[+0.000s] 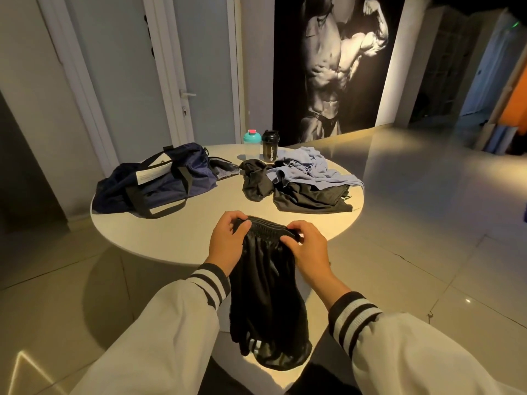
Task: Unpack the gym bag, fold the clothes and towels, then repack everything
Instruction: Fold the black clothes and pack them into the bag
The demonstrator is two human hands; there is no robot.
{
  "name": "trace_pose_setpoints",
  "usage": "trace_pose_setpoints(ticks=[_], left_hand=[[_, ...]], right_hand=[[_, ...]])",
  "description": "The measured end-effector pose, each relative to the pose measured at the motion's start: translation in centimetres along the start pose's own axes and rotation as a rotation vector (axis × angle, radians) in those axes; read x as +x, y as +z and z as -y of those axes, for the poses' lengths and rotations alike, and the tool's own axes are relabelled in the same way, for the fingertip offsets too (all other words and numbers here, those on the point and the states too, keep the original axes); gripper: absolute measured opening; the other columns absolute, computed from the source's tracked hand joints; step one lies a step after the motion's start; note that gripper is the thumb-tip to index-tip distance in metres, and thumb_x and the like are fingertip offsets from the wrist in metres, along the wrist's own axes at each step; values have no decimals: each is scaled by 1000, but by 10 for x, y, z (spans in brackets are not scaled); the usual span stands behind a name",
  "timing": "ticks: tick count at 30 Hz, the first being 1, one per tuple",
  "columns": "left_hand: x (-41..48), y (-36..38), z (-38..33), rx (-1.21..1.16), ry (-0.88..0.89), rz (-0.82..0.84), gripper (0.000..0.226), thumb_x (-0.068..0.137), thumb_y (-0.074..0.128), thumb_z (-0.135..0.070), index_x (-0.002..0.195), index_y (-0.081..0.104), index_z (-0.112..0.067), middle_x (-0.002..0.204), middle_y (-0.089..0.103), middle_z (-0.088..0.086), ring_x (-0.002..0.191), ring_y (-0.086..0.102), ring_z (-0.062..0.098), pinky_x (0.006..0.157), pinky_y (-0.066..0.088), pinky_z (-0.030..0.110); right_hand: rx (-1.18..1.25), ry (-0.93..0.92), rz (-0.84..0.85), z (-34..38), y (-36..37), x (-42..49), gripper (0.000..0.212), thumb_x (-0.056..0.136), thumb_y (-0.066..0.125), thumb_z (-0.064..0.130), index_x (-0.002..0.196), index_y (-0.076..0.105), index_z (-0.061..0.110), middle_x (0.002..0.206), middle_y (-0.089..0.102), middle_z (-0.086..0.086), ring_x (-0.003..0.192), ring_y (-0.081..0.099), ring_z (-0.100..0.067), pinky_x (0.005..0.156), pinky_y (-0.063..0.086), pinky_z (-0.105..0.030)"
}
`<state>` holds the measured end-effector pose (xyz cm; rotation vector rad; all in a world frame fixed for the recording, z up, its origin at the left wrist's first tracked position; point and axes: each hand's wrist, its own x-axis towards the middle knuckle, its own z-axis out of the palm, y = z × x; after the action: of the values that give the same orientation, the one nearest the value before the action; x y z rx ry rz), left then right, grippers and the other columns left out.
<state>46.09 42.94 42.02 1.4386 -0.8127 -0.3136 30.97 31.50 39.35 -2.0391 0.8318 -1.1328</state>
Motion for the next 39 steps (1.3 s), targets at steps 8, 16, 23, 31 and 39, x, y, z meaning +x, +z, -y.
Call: trace_pose_setpoints(ticks=[8, 16, 23, 31, 39], left_hand=[[14, -13, 1, 87, 57, 49, 15, 93, 70, -11, 102, 66, -22, 106, 69, -4, 102, 65, 9, 81, 52, 12], [30, -17, -7, 1, -17, -63, 12, 98, 63, -17, 108, 65, -24, 108, 70, -1, 101, 68, 14, 82, 58, 26], [37, -16, -7, -38, -41, -38, 24, 94, 70, -18, 112, 54, -19, 102, 72, -3, 94, 71, 10, 81, 57, 24], [41, -12, -4, 125, -45, -44, 16, 97, 65, -26, 109, 62, -16, 95, 68, -9, 88, 64, 3, 68, 47, 6], [49, -11, 5, 8, -50, 50, 15, 97, 66, -20, 108, 76, -22, 104, 75, -7, 100, 69, 8, 90, 55, 24]], right_hand=[[-40, 2, -37, 9, 8, 16, 10, 97, 62, 19, 95, 70, 14, 93, 65, 4, 88, 56, -11, 83, 50, -30], [112, 23, 92, 16, 19, 25, 24, 89, 73, 25, 112, 66, 21, 106, 62, 11, 95, 53, 3, 82, 39, -7], [216, 160, 52, 6, 22, 31, 11, 92, 67, 11, 96, 61, 19, 94, 65, 5, 89, 61, -14, 79, 52, -30], [159, 141, -40, 5, 19, 42, 6, 95, 64, 15, 98, 62, 20, 92, 63, 10, 88, 58, -3, 75, 46, -19], [30, 92, 52, 1, 17, 53, 10, 101, 55, 14, 109, 61, 16, 109, 59, -1, 101, 55, -16, 86, 41, -21]])
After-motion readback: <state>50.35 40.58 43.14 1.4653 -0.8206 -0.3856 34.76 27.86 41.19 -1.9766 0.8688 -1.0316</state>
